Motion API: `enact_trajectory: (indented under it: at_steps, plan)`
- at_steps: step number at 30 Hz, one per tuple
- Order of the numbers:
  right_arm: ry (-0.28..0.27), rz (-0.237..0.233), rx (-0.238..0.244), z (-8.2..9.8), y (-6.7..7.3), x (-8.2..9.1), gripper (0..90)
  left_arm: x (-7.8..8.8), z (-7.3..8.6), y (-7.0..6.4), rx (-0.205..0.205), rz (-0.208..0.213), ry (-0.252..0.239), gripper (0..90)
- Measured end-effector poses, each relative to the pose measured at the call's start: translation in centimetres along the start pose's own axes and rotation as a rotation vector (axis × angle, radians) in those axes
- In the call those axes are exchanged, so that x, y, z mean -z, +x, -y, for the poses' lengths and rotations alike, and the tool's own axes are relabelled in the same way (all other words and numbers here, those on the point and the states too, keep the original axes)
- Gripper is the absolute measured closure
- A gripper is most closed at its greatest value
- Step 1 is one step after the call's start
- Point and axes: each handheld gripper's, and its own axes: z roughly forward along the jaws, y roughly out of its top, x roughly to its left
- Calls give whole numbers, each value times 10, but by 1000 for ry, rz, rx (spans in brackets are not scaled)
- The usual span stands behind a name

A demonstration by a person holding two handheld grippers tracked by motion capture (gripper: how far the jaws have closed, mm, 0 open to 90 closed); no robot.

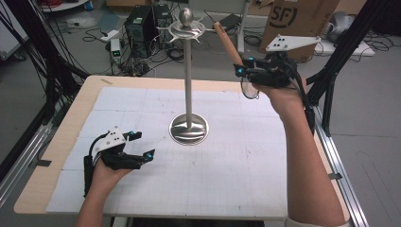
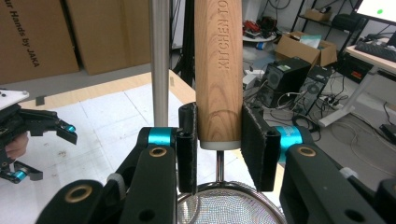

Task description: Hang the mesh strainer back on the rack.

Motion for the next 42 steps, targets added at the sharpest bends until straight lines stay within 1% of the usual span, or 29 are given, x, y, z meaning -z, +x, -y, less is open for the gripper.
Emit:
enact_trajectory:
  at_steps: [3,5,6,12,14,21,25,28,29,30,31,34,38,39,40,42]
  plan:
    - [-2,-1,-2,0,-2,-2,687,0,0,0,0,-1,1,159]
    - [-2,-6,-16,0,-2,-3,687,0,0,0,-1,1,1,159]
    - [-3,-9,-5,0,-2,-4,687,0,0,0,-1,-1,3,159]
    - [4,-23,7,-1,0,-8,687,0,0,0,-4,0,4,159]
    - [13,-27,-1,-1,2,-9,687,0,0,0,-2,-1,2,159]
    - [26,-39,20,-2,9,-11,687,0,0,0,-4,0,3,159]
    - [23,-50,40,-3,14,-15,687,0,0,0,-2,-1,2,159]
    - [38,-56,41,-3,18,-17,686,0,0,0,-4,1,3,159]
    - [35,-58,43,-3,19,-19,687,0,0,0,-4,0,3,159]
    - [35,-57,54,-2,19,-20,687,0,0,0,-6,0,3,159]
    - [44,-59,42,-2,20,-21,687,0,0,0,-5,0,2,159]
    - [46,-61,47,-1,21,-24,686,0,0,0,-3,0,3,159]
    - [59,-61,38,0,23,-28,687,0,0,0,1,0,0,159]
    - [58,-60,51,0,23,-30,687,0,0,0,2,1,0,159]
    - [66,-60,36,0,24,-30,687,0,0,0,2,1,0,159]
    - [67,-59,48,0,25,-33,687,0,0,0,-3,2,1,159]
